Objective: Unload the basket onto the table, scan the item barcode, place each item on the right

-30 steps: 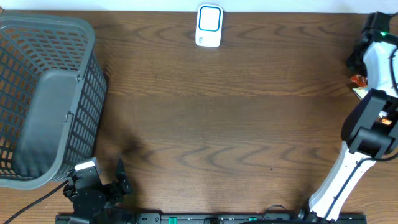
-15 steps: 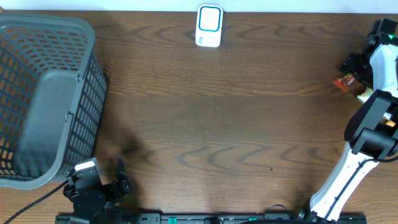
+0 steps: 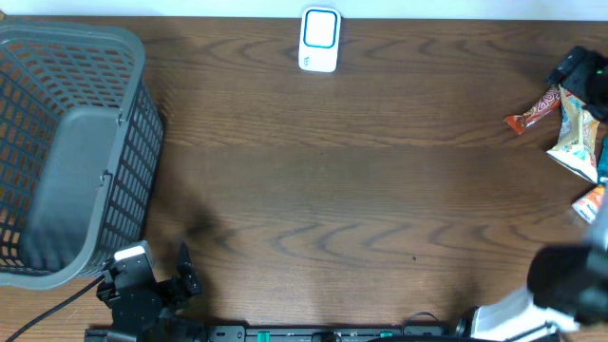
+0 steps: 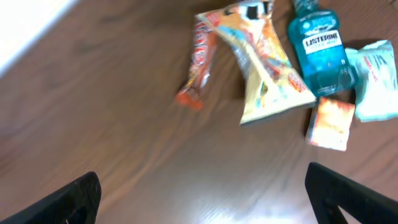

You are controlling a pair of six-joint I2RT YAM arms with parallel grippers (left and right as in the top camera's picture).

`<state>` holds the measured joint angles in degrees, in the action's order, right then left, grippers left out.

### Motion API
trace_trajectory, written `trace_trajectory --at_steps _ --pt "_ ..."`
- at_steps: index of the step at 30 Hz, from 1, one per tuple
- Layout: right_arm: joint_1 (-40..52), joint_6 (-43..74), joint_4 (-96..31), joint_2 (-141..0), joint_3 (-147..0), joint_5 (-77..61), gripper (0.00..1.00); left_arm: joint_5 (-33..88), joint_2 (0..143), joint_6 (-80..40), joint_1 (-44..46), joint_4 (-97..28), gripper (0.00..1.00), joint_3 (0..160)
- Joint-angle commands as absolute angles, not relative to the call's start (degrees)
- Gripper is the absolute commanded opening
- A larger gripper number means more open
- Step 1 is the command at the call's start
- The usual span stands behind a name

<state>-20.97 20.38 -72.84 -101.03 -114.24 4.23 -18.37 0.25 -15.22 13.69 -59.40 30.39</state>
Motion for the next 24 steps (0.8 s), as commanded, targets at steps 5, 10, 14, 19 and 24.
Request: trace_trajectory --at_steps 5,10,14,19,24 --pt "-20.5 21.5 -84.7 -83.8 -114.6 -7.2 0.99 -19.1 0.2 -15.3 13.6 -59.3 0.98 30.5" --pt "-20.5 21.3 -97.3 -73.2 -114.5 -7.1 0.99 -19.1 0.2 -15.3 13.6 -59.3 0.98 30.5" --pt "-20.5 20.9 -97.2 -66.2 -114.5 -7.0 0.99 -19.1 0.2 -15.3 13.6 -59.3 0.98 30.5" --pt "-20.5 17.0 -97.3 -58.3 -114.5 -6.3 0.99 -19.1 0.2 -15.3 13.6 -59.3 0.99 30.5" --pt "-19.9 15.6 -97.3 -53.8 -113.5 -7.2 0.99 -19.1 0.2 -15.3 13.6 -59.3 0.98 30.5"
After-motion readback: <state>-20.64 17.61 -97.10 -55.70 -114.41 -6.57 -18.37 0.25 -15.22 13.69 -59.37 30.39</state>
